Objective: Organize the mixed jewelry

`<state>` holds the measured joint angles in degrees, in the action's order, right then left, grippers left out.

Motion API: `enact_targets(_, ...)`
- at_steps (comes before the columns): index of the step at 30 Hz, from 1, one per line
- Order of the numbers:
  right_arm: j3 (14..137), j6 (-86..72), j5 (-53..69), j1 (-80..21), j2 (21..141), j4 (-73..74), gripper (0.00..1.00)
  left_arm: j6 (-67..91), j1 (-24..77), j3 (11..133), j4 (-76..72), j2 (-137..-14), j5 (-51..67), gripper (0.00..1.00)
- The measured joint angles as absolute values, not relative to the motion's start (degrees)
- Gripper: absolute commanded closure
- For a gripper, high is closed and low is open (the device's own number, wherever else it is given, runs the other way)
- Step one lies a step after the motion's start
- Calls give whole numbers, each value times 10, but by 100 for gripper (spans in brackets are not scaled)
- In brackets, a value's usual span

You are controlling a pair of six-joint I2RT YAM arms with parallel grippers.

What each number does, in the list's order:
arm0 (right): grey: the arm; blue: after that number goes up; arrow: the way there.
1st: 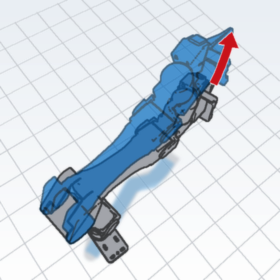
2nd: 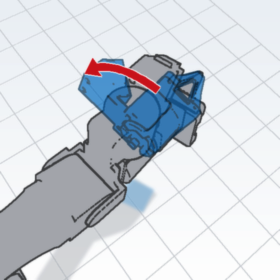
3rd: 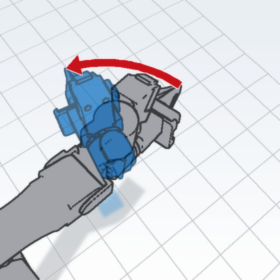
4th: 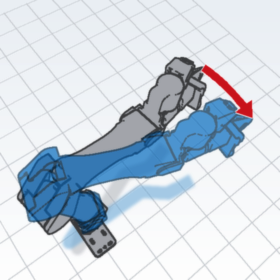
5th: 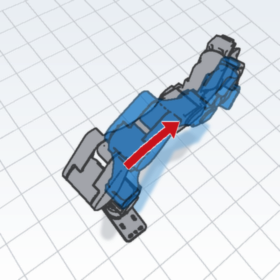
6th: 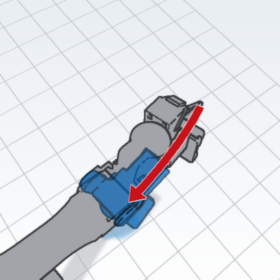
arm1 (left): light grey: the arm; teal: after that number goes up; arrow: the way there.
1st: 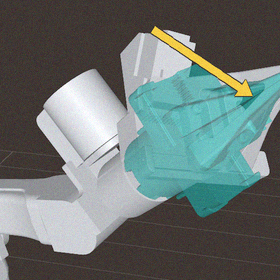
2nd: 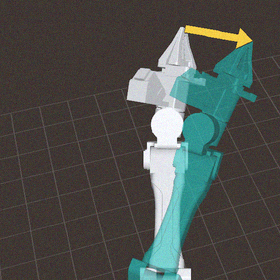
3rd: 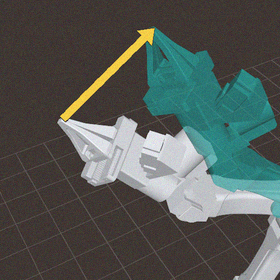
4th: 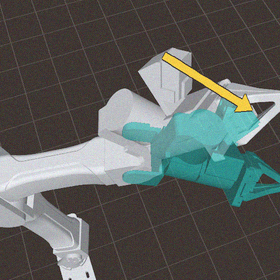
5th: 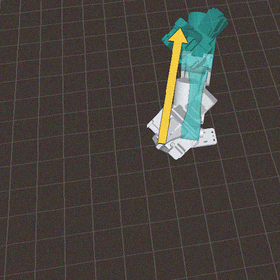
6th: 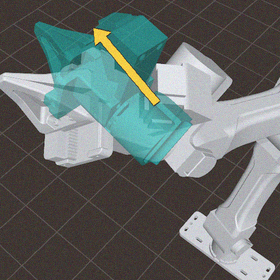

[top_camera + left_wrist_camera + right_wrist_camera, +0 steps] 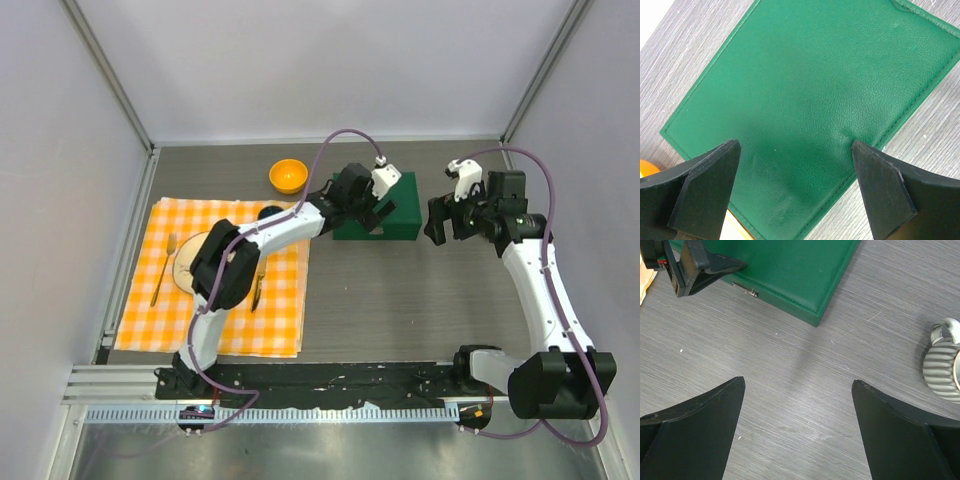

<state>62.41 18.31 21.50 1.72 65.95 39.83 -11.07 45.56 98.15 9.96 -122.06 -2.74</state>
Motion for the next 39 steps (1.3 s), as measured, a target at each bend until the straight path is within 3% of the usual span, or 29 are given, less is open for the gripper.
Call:
enact_targets(5, 611, 179, 213, 17, 658, 389, 5, -100, 458, 923, 47, -1189, -41, 0)
enact_targets(17, 595, 100, 97, 17, 646, 327, 0, -40, 443, 900, 167, -1022, -65, 0)
enact_targets(23, 602, 70, 75, 17, 653, 312, 0, 27, 340, 919, 232, -916, -42, 0)
enact_targets(30, 699, 49, 60, 17, 706, 313, 0, 58, 202, 866, 264, -827, -33, 0)
enact_targets(39, 832, 32, 46, 17, 760, 311, 0, 71, 167, 804, 264, -749, -29, 0)
